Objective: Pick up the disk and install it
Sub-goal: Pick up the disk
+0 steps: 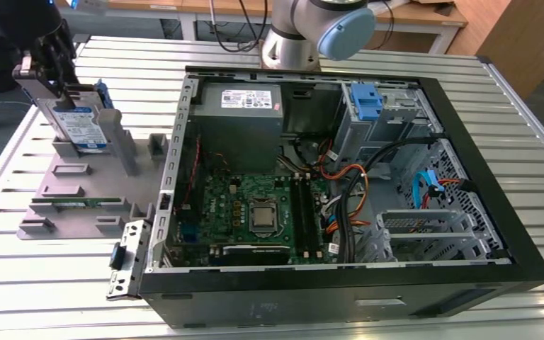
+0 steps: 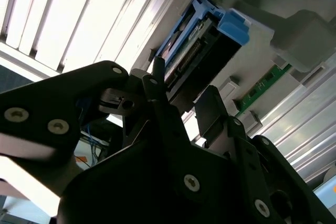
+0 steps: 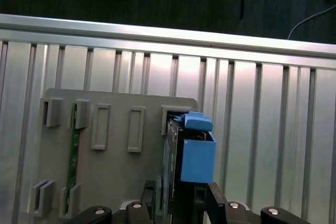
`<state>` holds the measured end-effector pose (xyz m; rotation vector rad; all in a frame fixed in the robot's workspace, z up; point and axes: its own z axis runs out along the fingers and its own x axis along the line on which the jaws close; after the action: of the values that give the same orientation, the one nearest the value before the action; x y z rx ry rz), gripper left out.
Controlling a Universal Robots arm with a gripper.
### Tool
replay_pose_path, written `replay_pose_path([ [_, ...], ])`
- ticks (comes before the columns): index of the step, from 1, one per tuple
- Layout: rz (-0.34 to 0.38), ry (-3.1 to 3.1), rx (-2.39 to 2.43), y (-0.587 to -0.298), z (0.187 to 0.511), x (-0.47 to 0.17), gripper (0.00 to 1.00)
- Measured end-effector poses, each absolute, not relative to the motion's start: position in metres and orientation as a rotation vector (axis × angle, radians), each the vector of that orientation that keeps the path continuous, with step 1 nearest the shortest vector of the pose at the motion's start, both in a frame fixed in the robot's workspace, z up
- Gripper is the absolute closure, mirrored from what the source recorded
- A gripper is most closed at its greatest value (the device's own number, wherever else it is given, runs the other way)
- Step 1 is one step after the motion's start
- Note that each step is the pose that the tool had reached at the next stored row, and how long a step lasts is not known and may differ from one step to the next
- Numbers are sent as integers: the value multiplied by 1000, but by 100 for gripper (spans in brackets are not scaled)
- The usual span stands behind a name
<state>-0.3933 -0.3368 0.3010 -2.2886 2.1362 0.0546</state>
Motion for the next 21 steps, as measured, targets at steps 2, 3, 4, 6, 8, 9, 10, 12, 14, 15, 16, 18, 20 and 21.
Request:
replay_pose_path([
  [2, 55, 2136, -2289, -335, 301, -393, 50],
  [3, 55, 2136, -2289, -335, 301, -393, 50],
  [4, 55, 2136, -2289, -335, 301, -393, 50],
  [6, 55, 2136, -2289, -335, 301, -393, 50],
  [8, 55, 2136, -2289, -335, 301, -393, 50],
  [9, 55, 2136, -2289, -335, 301, -393, 50],
  [10, 55, 2136, -2289, -335, 301, -393, 50],
  [12, 55, 2136, -2289, -335, 301, -393, 50],
  [14, 55, 2136, -2289, -335, 301, -393, 50],
  [15, 55, 2136, -2289, -335, 301, -393, 51],
  [16, 55, 2136, -2289, -335, 301, -393, 58],
  [18, 55, 2136, -2289, -335, 301, -393, 58],
  [20, 55, 2136, -2289, -335, 301, -393, 58],
  [21, 55, 2136, -2289, -335, 301, -393, 58],
])
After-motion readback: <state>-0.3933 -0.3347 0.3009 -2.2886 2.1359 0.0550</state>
